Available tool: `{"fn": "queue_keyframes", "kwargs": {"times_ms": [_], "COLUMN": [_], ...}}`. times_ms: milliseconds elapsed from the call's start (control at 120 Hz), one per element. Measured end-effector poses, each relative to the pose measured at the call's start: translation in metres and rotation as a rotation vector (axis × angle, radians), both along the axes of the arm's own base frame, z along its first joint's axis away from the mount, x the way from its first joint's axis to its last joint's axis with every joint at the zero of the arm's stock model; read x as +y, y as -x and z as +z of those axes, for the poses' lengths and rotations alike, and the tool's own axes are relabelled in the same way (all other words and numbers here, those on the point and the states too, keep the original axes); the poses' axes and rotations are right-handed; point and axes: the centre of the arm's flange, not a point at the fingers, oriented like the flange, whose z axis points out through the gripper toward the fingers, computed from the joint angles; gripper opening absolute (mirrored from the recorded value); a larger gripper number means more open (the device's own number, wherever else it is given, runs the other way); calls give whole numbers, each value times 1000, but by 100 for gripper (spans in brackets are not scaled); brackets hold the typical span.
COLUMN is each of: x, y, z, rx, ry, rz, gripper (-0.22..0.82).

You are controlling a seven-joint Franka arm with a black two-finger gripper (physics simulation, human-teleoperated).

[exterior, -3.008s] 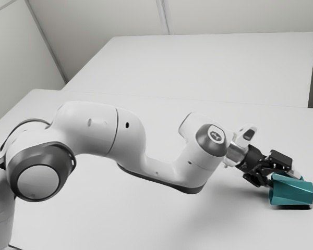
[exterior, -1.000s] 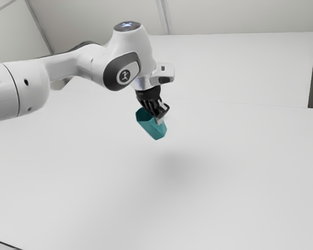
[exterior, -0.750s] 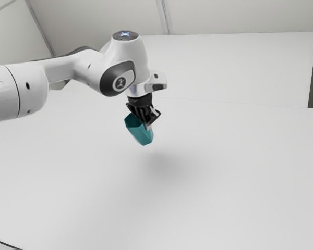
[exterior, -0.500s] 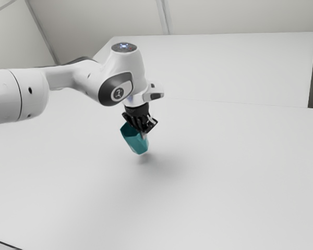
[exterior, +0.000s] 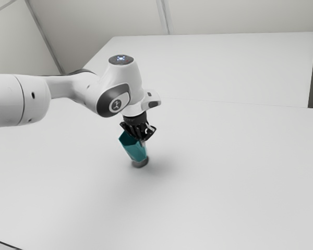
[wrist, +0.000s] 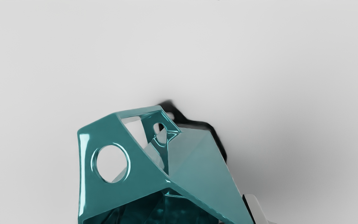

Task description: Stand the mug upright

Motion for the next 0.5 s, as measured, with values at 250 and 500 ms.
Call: {"fn": "queue_keyframes", "kwargs": {"times_ms": [250, 500], "x": [5, 4], "y": [-4, -5], "z": [-15, -20], "rx": [6, 5], "ry": [10, 17], "rz": [30, 44], "gripper": [-18, -7]}}
